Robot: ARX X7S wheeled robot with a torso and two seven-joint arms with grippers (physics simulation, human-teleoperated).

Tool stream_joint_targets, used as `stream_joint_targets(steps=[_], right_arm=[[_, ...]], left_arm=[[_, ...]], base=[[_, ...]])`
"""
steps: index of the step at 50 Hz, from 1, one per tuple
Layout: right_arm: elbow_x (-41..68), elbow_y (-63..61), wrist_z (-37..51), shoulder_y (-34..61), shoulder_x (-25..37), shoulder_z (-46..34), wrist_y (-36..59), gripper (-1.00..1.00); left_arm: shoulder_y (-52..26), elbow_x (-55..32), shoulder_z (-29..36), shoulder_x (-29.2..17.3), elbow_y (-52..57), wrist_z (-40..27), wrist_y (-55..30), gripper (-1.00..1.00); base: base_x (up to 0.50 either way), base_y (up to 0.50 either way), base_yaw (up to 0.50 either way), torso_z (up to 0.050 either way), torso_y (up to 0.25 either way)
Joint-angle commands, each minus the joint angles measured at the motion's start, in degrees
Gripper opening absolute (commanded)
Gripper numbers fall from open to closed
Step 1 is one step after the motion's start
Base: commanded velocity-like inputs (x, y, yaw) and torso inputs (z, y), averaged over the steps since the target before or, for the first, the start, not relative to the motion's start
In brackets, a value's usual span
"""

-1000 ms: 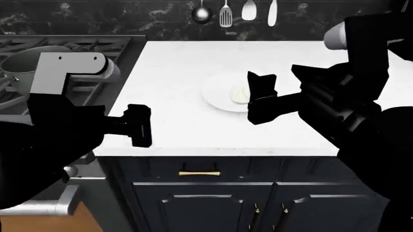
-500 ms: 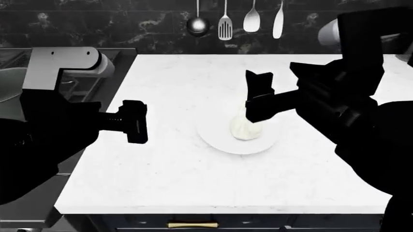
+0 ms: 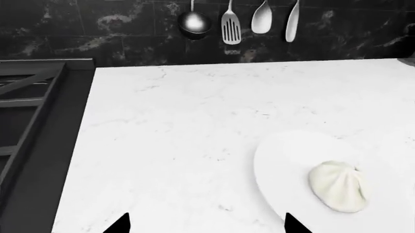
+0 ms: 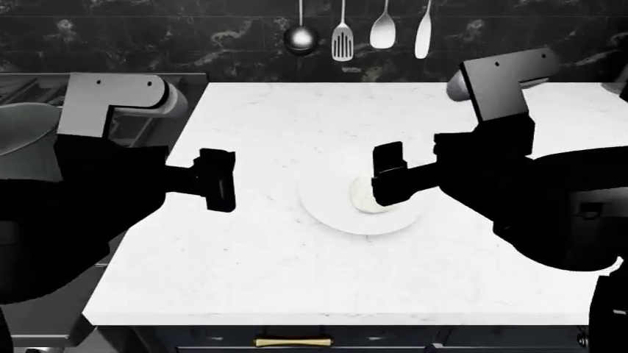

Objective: Frozen meat rests on a plate on the counter. Retrieve the meat and place it in a pot on a burner. Then turn the burner on.

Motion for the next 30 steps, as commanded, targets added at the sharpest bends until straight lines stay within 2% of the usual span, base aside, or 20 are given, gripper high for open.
stream_joint_targets(steps=[1,11,19,30], right_arm=[[-0.2,5.1,-0.9,1.1,0.4,-3.6,0.2,1.0],[-6.6,6.1,-6.8,1.7,-0.1,-6.4,-0.3,1.0],[-14.5,8.2,-14.4,2.9,-0.2,-10.4,-2.0,1.0],[-21.5,11.3,-21.5,3.6,-0.4,-14.9,-5.3,1.0]], left_arm=[[0.9,7.7,-0.7,2.1,-2.2,7.5,0.4,1.0],[1.7,11.2,-0.6,1.5,-2.5,10.8,1.3,1.0],[2.3,16.1,0.4,1.1,-3.2,15.9,2.5,1.0],[2.5,18.1,1.2,0.8,-4.1,18.0,3.4,1.0]], base=[[0.0,0.0,0.0,0.0,0.0],[0.0,0.0,0.0,0.0,0.0],[0.0,0.0,0.0,0.0,0.0],[0.0,0.0,0.0,0.0,0.0]])
